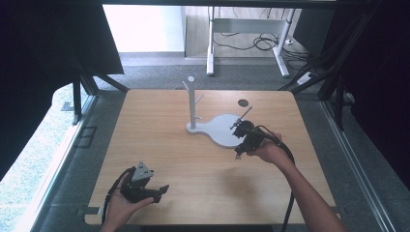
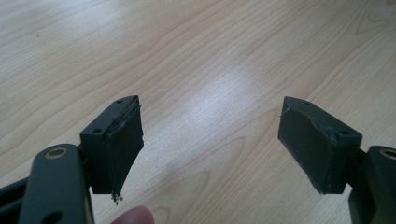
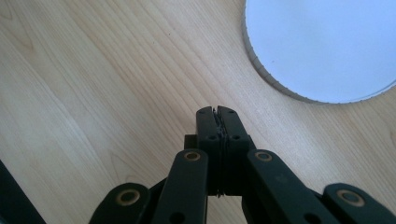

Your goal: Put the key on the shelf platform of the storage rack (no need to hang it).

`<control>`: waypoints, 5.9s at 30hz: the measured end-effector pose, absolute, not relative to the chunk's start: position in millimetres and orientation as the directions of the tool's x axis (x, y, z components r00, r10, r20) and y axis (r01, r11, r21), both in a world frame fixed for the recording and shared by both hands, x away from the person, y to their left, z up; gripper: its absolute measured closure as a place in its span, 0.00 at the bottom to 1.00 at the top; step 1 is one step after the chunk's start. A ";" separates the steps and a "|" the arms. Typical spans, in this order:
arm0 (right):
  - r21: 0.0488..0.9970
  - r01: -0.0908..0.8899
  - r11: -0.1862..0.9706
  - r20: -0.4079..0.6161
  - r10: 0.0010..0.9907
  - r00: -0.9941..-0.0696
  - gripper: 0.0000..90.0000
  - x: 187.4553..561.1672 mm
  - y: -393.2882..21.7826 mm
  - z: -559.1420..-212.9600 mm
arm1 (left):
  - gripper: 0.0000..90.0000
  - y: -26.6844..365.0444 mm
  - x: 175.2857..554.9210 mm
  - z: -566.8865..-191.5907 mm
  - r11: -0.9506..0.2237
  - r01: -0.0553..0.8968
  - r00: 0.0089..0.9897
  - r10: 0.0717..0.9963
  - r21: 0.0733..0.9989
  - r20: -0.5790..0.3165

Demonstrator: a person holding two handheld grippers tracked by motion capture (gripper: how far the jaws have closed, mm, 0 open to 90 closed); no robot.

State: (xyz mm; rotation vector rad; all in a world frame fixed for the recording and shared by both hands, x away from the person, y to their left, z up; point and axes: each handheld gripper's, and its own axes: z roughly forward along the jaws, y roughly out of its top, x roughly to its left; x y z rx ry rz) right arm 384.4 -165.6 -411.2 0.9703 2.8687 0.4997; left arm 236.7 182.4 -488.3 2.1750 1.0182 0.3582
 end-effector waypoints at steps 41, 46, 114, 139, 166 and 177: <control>0.359 0.644 0.675 0.059 0.673 -0.738 1.00 432.1 -166.4 -396.7 | 0.25 182.6 237.0 -488.4 -0.450 0.562 0.657 0.753 0.694 -0.043; 0.358 0.651 0.669 0.061 0.679 -0.732 1.00 439.9 -165.9 -397.1 | 0.25 183.0 237.1 -488.2 -0.450 0.561 0.657 0.752 0.695 -0.044; 0.336 0.737 0.586 0.080 0.762 -0.643 0.99 520.9 -148.5 -444.7 | 0.25 186.9 238.0 -488.2 -0.439 0.562 0.652 0.756 0.701 -0.049; 0.350 0.756 0.553 0.058 0.793 -0.606 0.91 524.7 -150.4 -470.8 | 0.25 185.9 238.3 -490.2 -0.446 0.564 0.655 0.754 0.695 -0.047; 0.475 0.636 0.608 0.029 0.712 -0.702 0.60 474.4 -170.2 -428.4 | 0.25 187.3 237.2 -487.4 -0.440 0.560 0.650 0.759 0.703 -0.043; 0.512 0.604 0.610 0.040 0.686 -0.727 0.59 431.3 -196.1 -434.7 | 0.25 185.8 237.2 -488.2 -0.442 0.563 0.649 0.760 0.699 -0.042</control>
